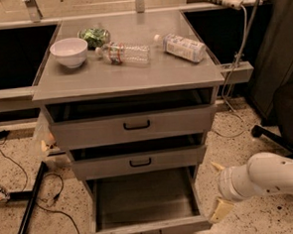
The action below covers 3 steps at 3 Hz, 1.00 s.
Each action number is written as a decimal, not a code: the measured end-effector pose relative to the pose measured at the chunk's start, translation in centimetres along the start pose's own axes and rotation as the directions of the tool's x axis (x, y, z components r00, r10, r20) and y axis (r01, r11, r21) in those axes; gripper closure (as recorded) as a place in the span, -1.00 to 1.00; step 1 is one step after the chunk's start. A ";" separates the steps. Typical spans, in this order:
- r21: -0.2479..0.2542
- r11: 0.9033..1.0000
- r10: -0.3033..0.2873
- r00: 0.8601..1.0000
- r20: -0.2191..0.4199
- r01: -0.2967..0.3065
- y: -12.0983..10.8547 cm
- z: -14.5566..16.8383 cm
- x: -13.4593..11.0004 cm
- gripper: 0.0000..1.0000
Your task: Close bottom drawer
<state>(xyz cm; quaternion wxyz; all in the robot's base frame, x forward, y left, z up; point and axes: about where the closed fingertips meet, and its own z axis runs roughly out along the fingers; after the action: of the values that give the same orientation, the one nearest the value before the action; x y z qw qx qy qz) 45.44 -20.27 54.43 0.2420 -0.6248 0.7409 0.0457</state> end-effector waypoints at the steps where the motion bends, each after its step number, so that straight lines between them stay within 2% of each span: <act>1: -0.004 1.000 -0.008 1.000 0.003 0.008 0.2 0.4 0.0 -0.97; 2: 0.000 0.998 -0.063 0.997 0.045 0.063 0.3 4.7 1.8 -0.52; 3: -0.028 0.993 -0.114 0.989 0.091 0.117 1.1 10.6 4.9 -0.06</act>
Offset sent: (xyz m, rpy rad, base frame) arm 0.0010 0.0090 -0.1775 0.1033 0.0197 0.1943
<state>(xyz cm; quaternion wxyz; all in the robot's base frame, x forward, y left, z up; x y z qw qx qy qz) 47.14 -20.57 42.78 0.2668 -0.6679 0.6910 0.0719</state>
